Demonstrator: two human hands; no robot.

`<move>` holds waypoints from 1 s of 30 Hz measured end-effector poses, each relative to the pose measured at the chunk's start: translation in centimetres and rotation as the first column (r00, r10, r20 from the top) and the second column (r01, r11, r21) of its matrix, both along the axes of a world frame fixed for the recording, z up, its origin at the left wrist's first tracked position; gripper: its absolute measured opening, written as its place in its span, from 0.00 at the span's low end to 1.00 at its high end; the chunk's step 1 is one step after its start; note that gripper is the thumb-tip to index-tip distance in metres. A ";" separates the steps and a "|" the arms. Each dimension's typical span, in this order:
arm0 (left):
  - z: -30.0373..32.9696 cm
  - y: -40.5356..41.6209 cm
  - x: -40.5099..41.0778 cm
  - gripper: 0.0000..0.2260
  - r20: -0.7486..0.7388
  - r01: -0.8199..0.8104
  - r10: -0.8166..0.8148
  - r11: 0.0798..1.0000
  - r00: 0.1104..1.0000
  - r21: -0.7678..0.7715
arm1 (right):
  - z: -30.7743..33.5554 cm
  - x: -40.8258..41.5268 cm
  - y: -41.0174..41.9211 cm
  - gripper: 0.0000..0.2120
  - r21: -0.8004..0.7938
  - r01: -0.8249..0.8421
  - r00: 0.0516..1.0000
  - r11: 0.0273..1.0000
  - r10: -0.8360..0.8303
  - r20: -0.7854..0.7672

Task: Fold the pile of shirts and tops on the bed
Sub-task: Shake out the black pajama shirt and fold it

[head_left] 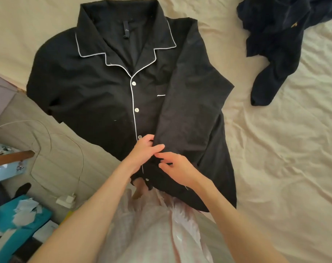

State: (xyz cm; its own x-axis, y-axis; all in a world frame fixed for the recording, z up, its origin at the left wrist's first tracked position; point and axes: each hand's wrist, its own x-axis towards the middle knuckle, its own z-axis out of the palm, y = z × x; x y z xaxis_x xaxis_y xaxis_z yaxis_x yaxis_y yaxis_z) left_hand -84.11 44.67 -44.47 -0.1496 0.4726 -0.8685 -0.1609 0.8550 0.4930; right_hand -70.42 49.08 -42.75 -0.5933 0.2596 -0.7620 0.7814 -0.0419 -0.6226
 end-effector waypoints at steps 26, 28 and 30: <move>-2.6 -4.9 -2.7 0.15 -0.067 -0.616 0.619 0.754 0.783 -0.228 | -2.7 2.1 -1.8 0.14 0.571 -0.085 0.996 0.816 0.066 0.053; -2.0 -6.0 -4.0 0.11 -0.044 -0.607 0.606 0.786 0.794 -0.118 | -2.8 1.9 -0.9 0.14 0.691 -0.074 0.997 0.719 0.071 0.034; -1.8 -6.7 -4.9 0.09 -0.076 -0.566 0.561 0.821 0.824 -0.079 | -3.1 1.5 -0.1 0.15 0.788 -0.094 0.993 0.609 0.113 0.032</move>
State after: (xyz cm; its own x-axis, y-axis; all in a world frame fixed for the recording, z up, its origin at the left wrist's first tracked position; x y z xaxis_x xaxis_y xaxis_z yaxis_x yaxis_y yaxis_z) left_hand -89.00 37.93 -46.26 -0.4068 0.2103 -0.8890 -0.6075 0.6646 0.4351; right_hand -68.97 49.03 -45.88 -0.6666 0.6894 -0.2834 0.7367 0.5515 -0.3913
